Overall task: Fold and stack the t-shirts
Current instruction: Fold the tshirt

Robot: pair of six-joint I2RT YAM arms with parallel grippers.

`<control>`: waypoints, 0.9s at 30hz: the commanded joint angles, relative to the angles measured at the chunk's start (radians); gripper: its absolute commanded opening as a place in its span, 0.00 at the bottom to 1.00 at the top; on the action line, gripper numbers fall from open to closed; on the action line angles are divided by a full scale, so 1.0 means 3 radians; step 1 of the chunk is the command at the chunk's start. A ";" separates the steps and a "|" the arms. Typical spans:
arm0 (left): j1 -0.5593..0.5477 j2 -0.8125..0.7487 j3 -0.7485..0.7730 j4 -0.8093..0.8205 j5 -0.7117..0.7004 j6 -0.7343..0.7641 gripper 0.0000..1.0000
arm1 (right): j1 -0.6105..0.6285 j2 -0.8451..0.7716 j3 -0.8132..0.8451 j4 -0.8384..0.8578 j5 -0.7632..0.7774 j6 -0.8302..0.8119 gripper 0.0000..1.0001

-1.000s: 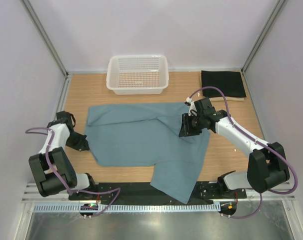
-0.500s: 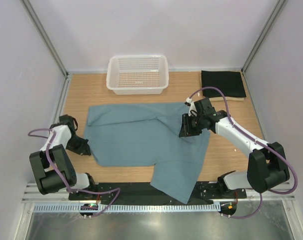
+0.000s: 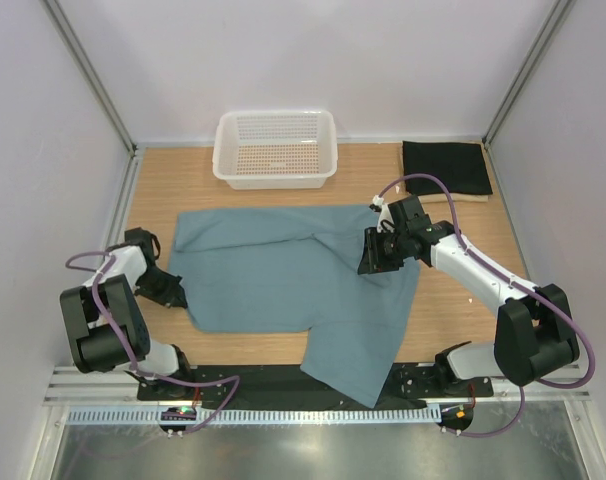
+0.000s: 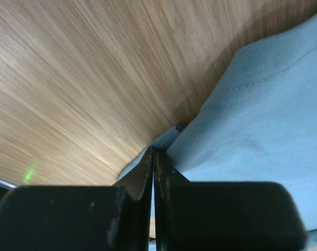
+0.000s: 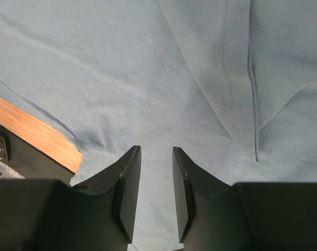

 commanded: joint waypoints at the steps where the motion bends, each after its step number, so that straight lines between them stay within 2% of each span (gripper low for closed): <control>1: -0.0013 0.0077 0.0046 0.0073 0.0008 -0.0018 0.00 | -0.0012 -0.0033 0.0010 0.0087 -0.0043 0.0007 0.36; 5: -0.0008 0.0108 0.0000 -0.0014 -0.0237 -0.0058 0.00 | -0.0007 -0.0028 0.0015 0.0082 -0.0043 0.0007 0.36; 10: -0.0008 0.0067 0.0015 -0.0509 -0.0768 -0.0359 0.00 | -0.0012 -0.0043 0.0015 0.0081 -0.0043 0.0012 0.36; 14: -0.0003 -0.0335 0.0025 -0.1010 -0.1147 -0.0941 0.00 | -0.0007 -0.0069 0.0000 0.0081 -0.0099 0.0037 0.36; 15: -0.0003 -0.0438 0.0046 -0.1284 -0.1224 -0.1054 0.00 | -0.0007 -0.0069 0.0000 0.0087 -0.0124 0.0037 0.36; 18: -0.0008 -0.0897 0.0138 -0.1552 -0.1465 -0.1204 0.00 | -0.0007 -0.0079 -0.0021 0.0087 -0.0175 0.0037 0.36; 19: -0.0013 -0.0899 0.0264 -0.1644 -0.1511 -0.1224 0.00 | -0.0007 -0.0084 -0.0041 0.0092 -0.0181 0.0042 0.36; 22: -0.0013 -0.0986 0.0322 -0.1610 -0.1450 -0.1077 0.00 | -0.0007 -0.0089 -0.0046 0.0071 -0.0176 0.0017 0.35; 24: -0.0008 -0.0951 0.0251 -0.1105 -0.1053 -0.0685 0.00 | -0.0007 -0.0094 -0.0041 0.0061 -0.0155 0.0012 0.35; 27: -0.0008 -0.0757 0.0072 -0.0604 -0.0419 -0.0514 0.03 | -0.0002 -0.0099 -0.0046 0.0076 -0.0170 0.0001 0.35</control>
